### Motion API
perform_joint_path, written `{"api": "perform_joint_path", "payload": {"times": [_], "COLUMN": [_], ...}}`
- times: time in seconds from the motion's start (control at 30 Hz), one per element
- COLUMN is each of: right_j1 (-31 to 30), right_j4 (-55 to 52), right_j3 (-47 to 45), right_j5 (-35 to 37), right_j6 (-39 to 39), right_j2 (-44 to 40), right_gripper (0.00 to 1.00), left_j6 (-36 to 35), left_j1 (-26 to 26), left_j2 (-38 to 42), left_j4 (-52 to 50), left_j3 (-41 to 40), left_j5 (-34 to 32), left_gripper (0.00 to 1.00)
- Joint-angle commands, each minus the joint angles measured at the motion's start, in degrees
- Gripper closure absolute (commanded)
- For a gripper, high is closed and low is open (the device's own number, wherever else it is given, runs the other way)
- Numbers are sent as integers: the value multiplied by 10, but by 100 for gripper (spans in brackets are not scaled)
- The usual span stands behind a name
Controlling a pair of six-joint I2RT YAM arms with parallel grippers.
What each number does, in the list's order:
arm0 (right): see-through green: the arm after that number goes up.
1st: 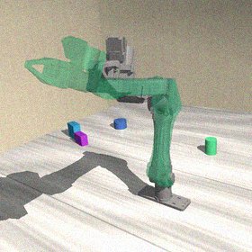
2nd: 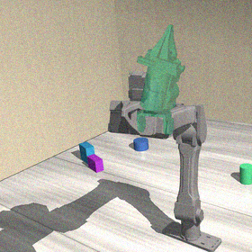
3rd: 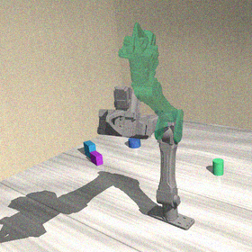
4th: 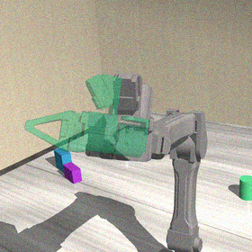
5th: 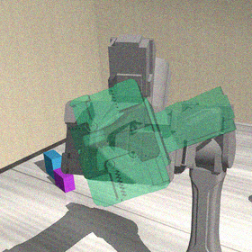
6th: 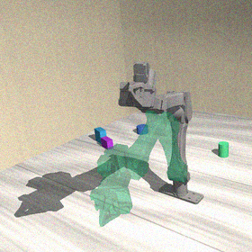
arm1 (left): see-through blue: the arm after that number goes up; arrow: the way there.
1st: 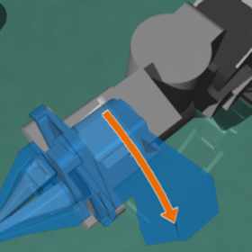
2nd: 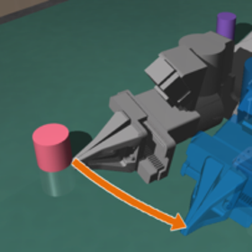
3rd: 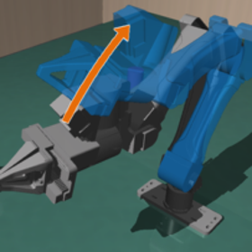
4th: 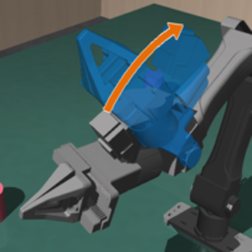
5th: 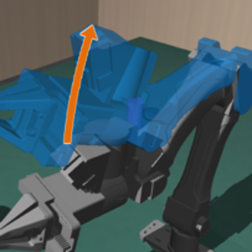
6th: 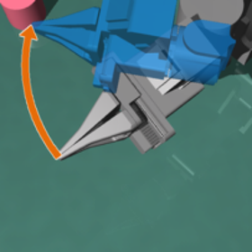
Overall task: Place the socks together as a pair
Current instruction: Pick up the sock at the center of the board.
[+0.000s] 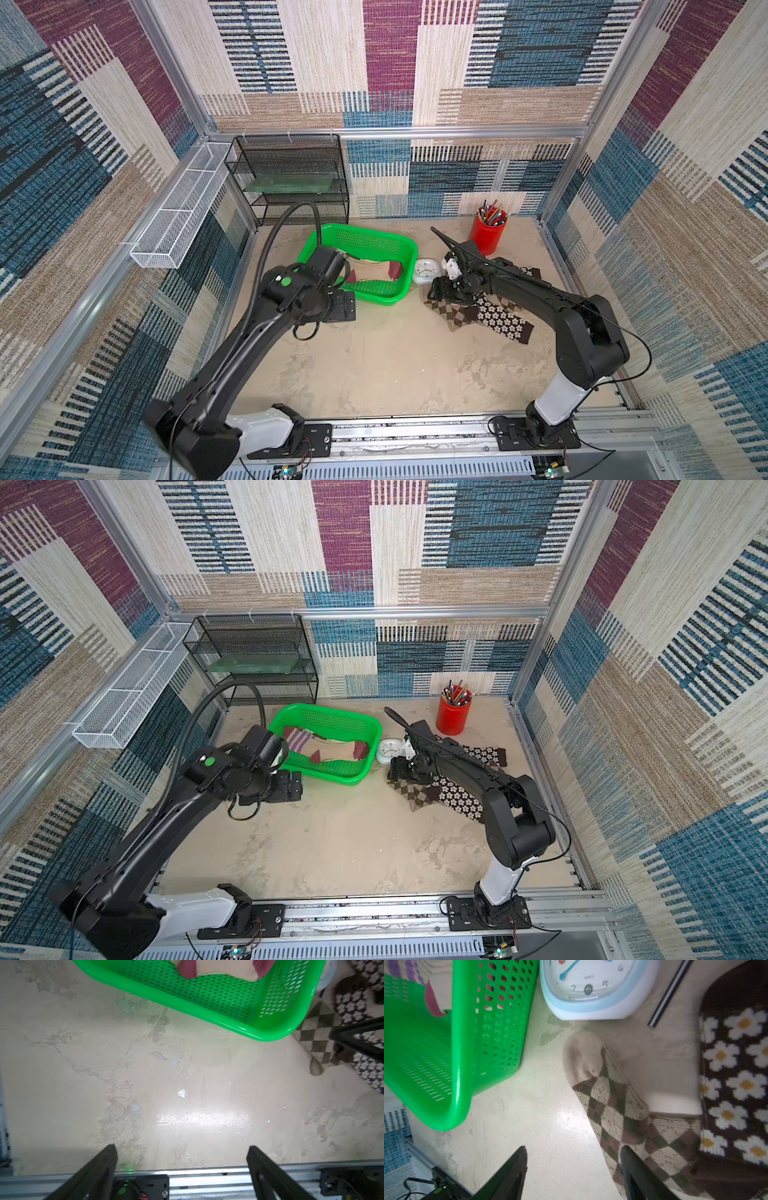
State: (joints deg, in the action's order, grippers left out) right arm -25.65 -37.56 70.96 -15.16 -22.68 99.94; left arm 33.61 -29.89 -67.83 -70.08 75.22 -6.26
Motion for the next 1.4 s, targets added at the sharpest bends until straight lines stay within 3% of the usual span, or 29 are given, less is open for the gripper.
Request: {"api": "perform_joint_path", "payload": {"times": [0.0,0.2,0.37,0.67,0.83,0.93,1.0,1.1,1.37], "right_j1": [-14,-38,-59,-70,-71,-70,-70,-71,-47], "right_j4": [-17,-18,-47,-32,-1,1,-8,-25,-93], "right_j3": [21,107,174,152,138,136,133,125,144], "right_j5": [68,134,152,220,248,249,247,248,140], "right_j6": [-17,-40,-52,-94,-120,-125,-125,-113,-74], "right_j2": [31,105,158,179,188,188,167,103,-113], "right_gripper": [29,34,36,46,58,79,92,99,100], "left_j6": [56,95,95,84,74,70,68,69,58], "left_j1": [2,3,2,4,8,12,14,16,18], "left_j2": [60,148,186,205,209,212,215,225,255], "left_j4": [70,80,71,71,73,76,75,74,97], "left_j3": [-67,-168,-199,-220,-227,-231,-234,-237,-232], "left_j5": [-3,12,13,21,27,32,33,33,43], "left_gripper": [3,4,5,6,6,6,6,6,6]}}
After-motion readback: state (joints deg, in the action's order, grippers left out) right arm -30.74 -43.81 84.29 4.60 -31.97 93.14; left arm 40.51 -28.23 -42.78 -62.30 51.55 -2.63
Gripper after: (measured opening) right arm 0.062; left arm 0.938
